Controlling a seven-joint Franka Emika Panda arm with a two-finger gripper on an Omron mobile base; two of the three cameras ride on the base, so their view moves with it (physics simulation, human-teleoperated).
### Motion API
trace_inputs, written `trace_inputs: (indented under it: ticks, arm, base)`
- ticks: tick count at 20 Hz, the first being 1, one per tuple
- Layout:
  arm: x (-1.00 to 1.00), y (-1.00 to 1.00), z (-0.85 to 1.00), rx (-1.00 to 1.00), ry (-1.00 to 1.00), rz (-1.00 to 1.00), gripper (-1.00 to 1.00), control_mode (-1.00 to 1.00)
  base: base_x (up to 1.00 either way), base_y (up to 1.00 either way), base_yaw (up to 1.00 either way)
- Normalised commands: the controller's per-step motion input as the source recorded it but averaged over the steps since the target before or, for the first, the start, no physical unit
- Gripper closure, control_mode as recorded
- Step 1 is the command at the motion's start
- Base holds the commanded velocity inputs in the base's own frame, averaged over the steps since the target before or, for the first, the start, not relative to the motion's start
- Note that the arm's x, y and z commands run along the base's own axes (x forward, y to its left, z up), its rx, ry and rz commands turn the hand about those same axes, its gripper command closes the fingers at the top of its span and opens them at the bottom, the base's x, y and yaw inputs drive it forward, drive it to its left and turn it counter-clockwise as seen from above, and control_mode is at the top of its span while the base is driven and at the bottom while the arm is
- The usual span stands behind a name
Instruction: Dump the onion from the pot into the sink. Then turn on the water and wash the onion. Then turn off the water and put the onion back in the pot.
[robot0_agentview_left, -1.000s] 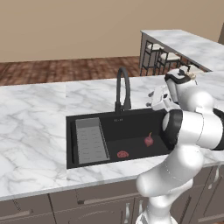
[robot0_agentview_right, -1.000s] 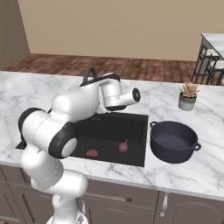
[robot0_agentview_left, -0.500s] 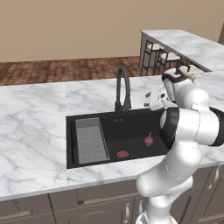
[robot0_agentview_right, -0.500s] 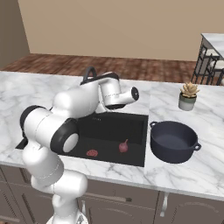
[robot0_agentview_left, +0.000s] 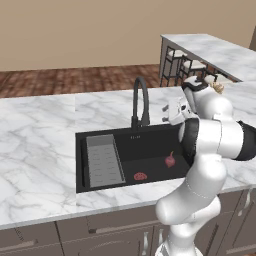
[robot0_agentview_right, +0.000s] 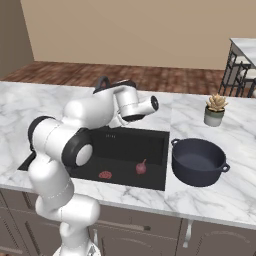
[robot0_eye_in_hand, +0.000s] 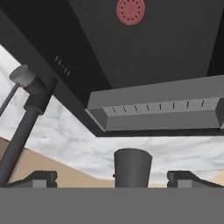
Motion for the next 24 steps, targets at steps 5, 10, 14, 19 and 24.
trace_inputs:
  ticks: [5, 10, 14, 19, 24]
  arm:
    - [0.08, 0.0, -0.1, 0.01, 0.0, 0.08, -1.0, -1.0]
    - [0.14, 0.0, -0.12, 0.0, 0.0, 0.06, -1.0, -1.0]
    - [0.13, 0.0, -0.1, 0.01, 0.0, 0.05, -1.0, -1.0]
    - [0.17, 0.0, -0.09, 0.0, 0.0, 0.03, -1.0, -1.0]
    - [0.2, 0.0, -0.11, 0.0, 0.0, 0.03, -1.0, -1.0]
  base:
    - [0.0, 0.0, 0.0]
    - [0.0, 0.0, 0.0]
    - [0.0, 0.0, 0.0]
    - [0.0, 0.0, 0.0]
    - [0.0, 0.0, 0.0]
